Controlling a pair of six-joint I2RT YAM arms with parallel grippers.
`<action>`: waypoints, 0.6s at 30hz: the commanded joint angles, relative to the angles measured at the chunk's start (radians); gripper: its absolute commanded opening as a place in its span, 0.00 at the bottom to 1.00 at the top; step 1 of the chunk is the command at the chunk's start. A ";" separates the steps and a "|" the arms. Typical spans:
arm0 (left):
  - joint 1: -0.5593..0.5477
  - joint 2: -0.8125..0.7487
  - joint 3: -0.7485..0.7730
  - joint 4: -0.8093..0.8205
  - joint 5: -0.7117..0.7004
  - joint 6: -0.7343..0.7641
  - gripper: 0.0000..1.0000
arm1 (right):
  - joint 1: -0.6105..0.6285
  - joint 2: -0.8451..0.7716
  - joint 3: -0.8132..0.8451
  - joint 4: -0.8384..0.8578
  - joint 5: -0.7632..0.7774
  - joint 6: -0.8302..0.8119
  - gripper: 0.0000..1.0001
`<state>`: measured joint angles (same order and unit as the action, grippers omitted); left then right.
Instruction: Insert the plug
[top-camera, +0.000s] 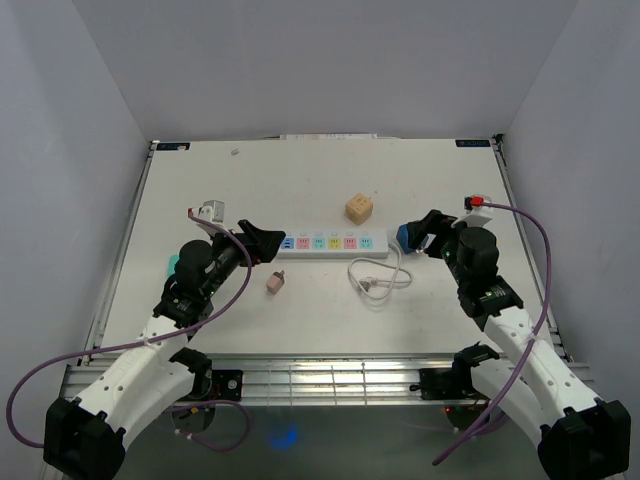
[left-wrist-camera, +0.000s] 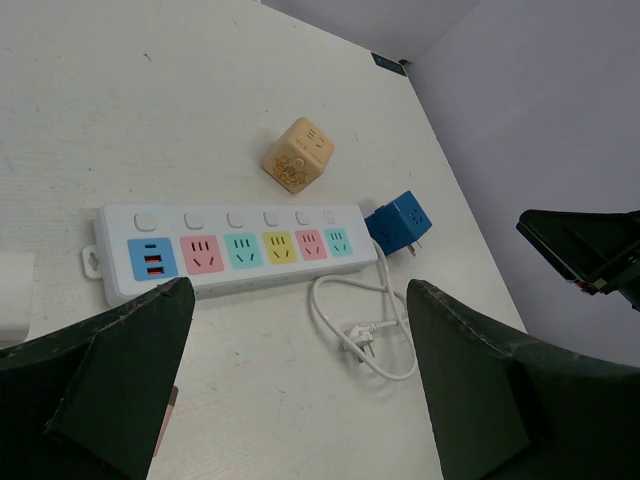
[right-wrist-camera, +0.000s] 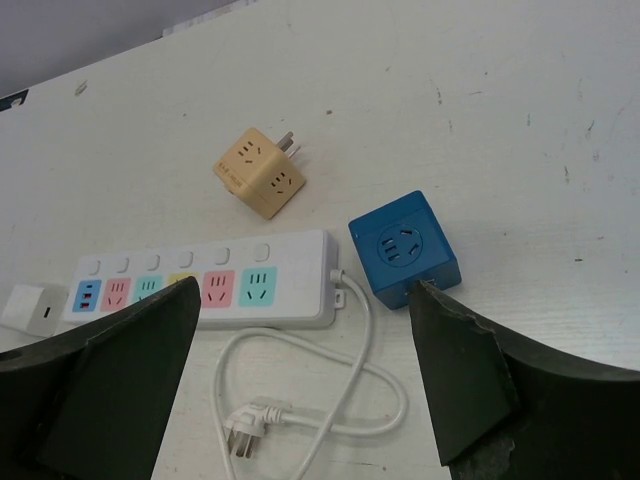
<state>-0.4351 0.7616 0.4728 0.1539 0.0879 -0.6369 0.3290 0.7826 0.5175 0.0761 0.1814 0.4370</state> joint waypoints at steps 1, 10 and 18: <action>0.001 -0.008 0.033 -0.005 -0.007 0.000 0.98 | -0.001 0.012 0.010 0.013 0.035 -0.017 0.90; 0.001 0.005 0.033 0.001 0.007 -0.003 0.98 | -0.002 0.202 0.085 -0.012 0.154 -0.132 0.90; 0.001 0.036 0.033 0.010 0.024 -0.009 0.98 | -0.001 0.308 0.093 0.053 0.125 -0.254 0.90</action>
<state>-0.4351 0.7963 0.4732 0.1562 0.0944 -0.6407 0.3286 1.0698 0.5564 0.0704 0.3042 0.2527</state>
